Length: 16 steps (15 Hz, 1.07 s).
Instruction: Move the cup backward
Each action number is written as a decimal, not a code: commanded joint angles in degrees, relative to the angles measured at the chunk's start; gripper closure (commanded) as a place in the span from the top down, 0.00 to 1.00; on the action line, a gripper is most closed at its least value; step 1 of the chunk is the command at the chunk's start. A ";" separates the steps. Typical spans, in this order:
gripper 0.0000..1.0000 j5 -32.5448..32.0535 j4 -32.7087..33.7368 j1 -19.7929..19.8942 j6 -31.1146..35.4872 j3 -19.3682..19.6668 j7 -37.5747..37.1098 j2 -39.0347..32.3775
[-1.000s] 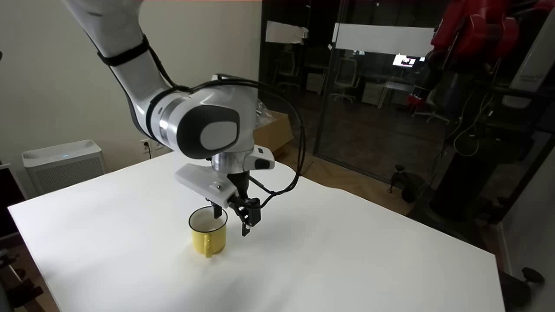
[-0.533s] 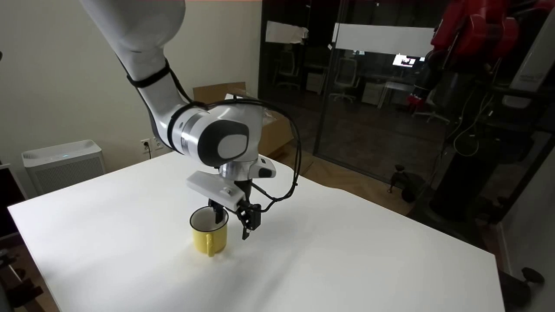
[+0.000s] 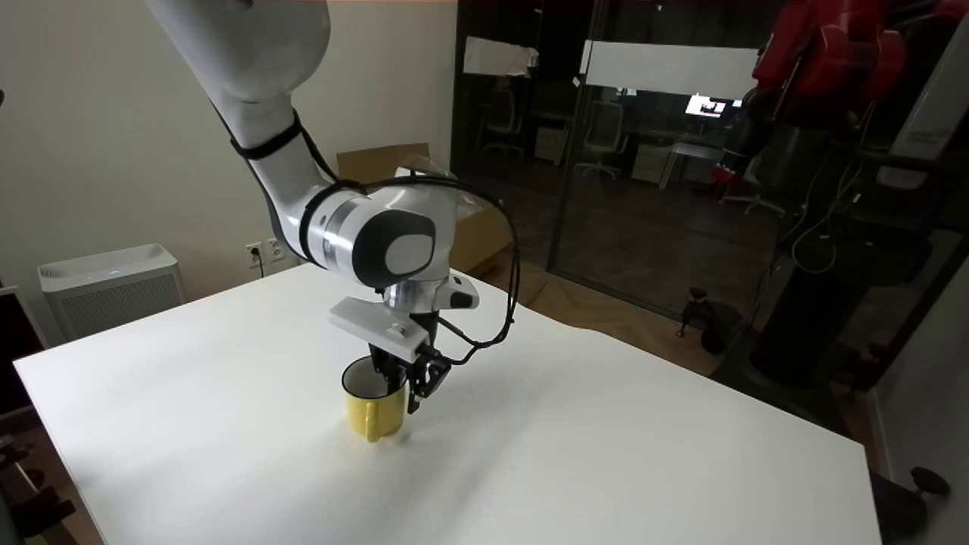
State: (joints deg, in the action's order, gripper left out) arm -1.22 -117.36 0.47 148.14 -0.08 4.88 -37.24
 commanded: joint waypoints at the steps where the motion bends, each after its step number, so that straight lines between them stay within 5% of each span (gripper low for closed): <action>1: 0.11 -1.02 1.91 -1.16 -1.94 0.87 -2.05 -0.41; 3: 0.01 -1.03 2.04 -1.26 -2.42 0.85 -2.00 -0.35; 4: 0.16 -0.33 0.62 -0.13 -0.98 -0.14 -0.26 -0.06; 10: 0.10 -0.34 0.90 -0.24 -1.52 -0.13 -0.28 -0.03; 11: 0.03 -0.34 0.91 -0.24 -1.52 -0.13 -0.28 -0.03; 16: 0.02 2.00 5.17 0.28 -0.67 -0.08 -2.91 -2.18</action>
State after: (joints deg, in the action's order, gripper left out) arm -0.92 -116.42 0.01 147.55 -0.11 4.81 -37.36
